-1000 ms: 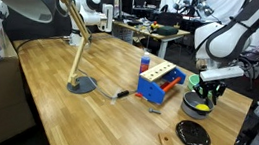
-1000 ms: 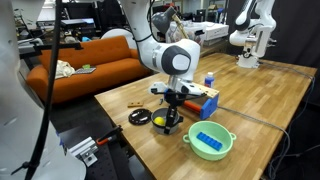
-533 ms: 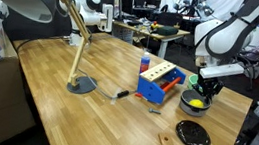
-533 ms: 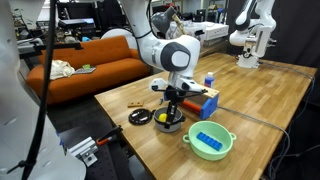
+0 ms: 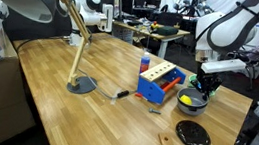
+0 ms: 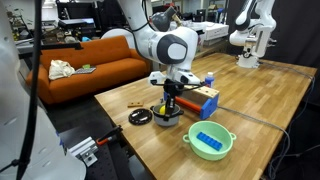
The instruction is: Open the pot and move it to the left
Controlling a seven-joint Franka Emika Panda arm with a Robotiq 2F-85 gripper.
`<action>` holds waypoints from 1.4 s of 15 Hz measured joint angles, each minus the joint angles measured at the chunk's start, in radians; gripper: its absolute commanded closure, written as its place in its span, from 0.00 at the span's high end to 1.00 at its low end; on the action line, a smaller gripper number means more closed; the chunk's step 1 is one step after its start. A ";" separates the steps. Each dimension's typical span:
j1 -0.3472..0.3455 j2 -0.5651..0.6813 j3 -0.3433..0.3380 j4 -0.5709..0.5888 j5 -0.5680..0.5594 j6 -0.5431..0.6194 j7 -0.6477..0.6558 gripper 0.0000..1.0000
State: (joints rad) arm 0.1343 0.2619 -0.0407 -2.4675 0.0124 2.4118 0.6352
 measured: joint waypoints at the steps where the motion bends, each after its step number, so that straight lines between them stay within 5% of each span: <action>1: 0.000 0.000 0.000 -0.003 0.002 0.000 -0.008 0.01; 13: 0.001 -0.107 0.048 -0.079 0.028 0.000 -0.139 0.01; 21: 0.078 -0.141 0.161 -0.106 -0.045 -0.001 -0.175 0.01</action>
State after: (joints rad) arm 0.2126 0.1209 0.1199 -2.5738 -0.0325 2.4112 0.4599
